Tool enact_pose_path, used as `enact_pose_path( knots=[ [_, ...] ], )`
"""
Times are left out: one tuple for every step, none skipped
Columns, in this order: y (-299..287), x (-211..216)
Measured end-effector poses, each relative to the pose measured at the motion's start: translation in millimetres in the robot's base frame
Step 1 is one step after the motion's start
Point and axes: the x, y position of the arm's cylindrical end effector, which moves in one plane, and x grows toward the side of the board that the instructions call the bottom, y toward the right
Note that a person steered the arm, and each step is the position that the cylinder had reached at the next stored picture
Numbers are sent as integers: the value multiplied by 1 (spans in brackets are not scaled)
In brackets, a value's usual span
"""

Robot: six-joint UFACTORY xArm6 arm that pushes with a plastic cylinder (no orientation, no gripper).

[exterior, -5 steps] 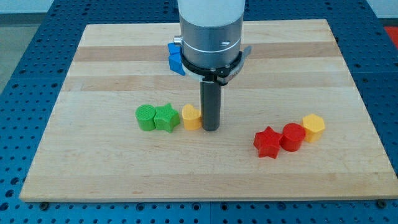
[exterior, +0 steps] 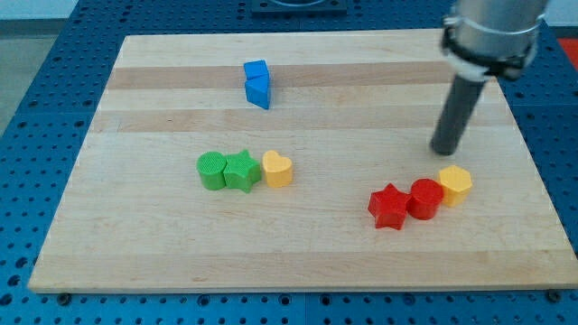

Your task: Push the yellow hexagon slightly up

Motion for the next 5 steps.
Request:
enact_pose_path(
  knots=[
    [29,1],
    [21,78],
    [4,96],
    [2,78],
    [-18,19]
  ],
)
